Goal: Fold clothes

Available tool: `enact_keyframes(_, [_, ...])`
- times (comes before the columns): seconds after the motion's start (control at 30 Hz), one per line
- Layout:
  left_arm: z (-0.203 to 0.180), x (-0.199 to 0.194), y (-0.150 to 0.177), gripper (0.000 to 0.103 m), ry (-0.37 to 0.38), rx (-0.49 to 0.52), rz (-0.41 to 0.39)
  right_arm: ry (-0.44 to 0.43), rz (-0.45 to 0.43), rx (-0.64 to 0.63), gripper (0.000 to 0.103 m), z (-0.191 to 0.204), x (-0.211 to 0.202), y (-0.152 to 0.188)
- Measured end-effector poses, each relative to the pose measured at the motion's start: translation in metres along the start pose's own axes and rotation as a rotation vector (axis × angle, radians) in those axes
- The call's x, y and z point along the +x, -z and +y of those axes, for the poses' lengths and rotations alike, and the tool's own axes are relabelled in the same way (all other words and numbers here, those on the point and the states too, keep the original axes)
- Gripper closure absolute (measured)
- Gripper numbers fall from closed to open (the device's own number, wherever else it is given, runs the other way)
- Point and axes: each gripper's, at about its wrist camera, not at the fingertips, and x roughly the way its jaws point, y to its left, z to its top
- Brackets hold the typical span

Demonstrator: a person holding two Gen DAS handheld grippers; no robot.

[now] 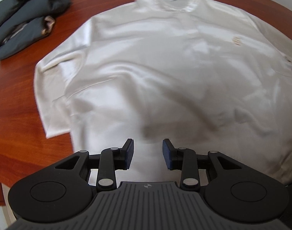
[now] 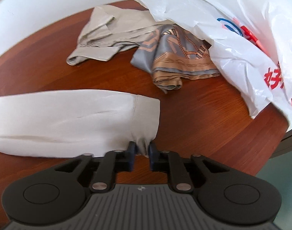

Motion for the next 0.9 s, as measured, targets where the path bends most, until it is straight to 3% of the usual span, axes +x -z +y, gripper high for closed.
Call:
enact_keyframes(0.1, [0.014, -0.001, 0.003, 0.067, -0.018, -0.042, -0.001, 0.003, -0.013, -0.020, 0.065, 0.007, -0.004, -0.004])
enact_keyframes(0.4, [0.053, -0.005, 0.019, 0.061, -0.076, -0.167, -0.013, -0.105, -0.014, -0.069, 0.058, 0.050, -0.025, -0.007])
enact_keyframes(0.7, [0.105, 0.008, 0.035, 0.061, -0.114, -0.273, -0.011, -0.263, -0.023, -0.205, 0.057, 0.143, -0.060, 0.002])
enact_keyframes(0.83, [0.127, 0.016, 0.034, 0.062, -0.089, -0.283, -0.023, -0.327, -0.033, -0.253, 0.056, 0.195, -0.081, 0.019])
enact_keyframes(0.9, [0.137, 0.020, 0.031, 0.070, -0.048, -0.283, -0.032, -0.352, -0.034, -0.264, 0.056, 0.219, -0.090, 0.030])
